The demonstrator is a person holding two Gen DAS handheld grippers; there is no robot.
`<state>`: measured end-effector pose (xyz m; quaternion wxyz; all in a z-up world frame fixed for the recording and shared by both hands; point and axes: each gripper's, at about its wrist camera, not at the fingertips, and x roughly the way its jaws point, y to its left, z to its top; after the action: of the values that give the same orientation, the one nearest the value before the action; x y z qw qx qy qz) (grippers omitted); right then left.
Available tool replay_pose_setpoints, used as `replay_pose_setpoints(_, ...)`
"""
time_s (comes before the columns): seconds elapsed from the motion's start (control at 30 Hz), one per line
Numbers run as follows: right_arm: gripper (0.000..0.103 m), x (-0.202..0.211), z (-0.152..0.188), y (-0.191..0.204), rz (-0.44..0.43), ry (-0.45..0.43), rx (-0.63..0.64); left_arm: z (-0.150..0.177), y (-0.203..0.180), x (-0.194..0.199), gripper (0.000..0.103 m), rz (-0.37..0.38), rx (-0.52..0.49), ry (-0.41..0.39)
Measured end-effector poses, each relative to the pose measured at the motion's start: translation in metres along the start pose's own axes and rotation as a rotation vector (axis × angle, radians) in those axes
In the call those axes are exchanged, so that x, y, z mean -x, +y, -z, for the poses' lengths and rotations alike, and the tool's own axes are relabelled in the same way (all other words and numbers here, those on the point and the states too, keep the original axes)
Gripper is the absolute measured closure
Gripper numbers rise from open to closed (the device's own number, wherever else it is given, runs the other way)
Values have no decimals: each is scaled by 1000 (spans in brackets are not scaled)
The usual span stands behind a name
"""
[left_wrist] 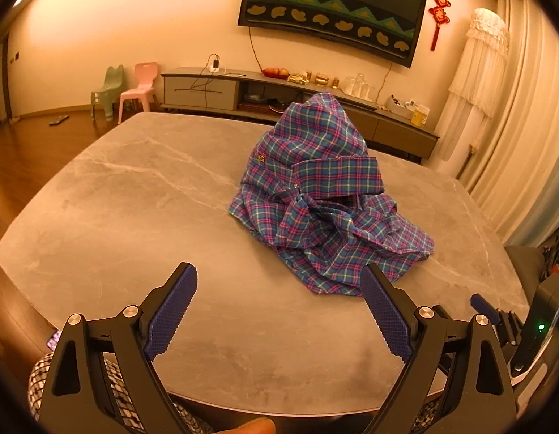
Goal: Fold clothes
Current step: 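Move both grippers open toward the crumpled plaid shirt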
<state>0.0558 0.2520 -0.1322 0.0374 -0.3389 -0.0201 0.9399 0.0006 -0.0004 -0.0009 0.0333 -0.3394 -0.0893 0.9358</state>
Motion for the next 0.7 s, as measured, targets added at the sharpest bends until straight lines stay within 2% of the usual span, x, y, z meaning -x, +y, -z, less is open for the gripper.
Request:
replay_pose_setpoints(0.23, 24, 3, 0, 1, 8, -12, -2, 7, 4, 0, 10, -12, -15, 9)
replay_pose_setpoints(0.33, 24, 4, 0, 1, 16, -18, 5, 9, -10, -2, 10, -45, -63, 16)
replay_pose_setpoints(0.53, 24, 9, -1, 3, 33, -33, 20, 10, -23, -12, 5, -29, -104, 64)
replay_pose_setpoints(0.7, 24, 9, -2, 3, 42, -38, 22, 16, -31, -16, 5, -73, -170, 72)
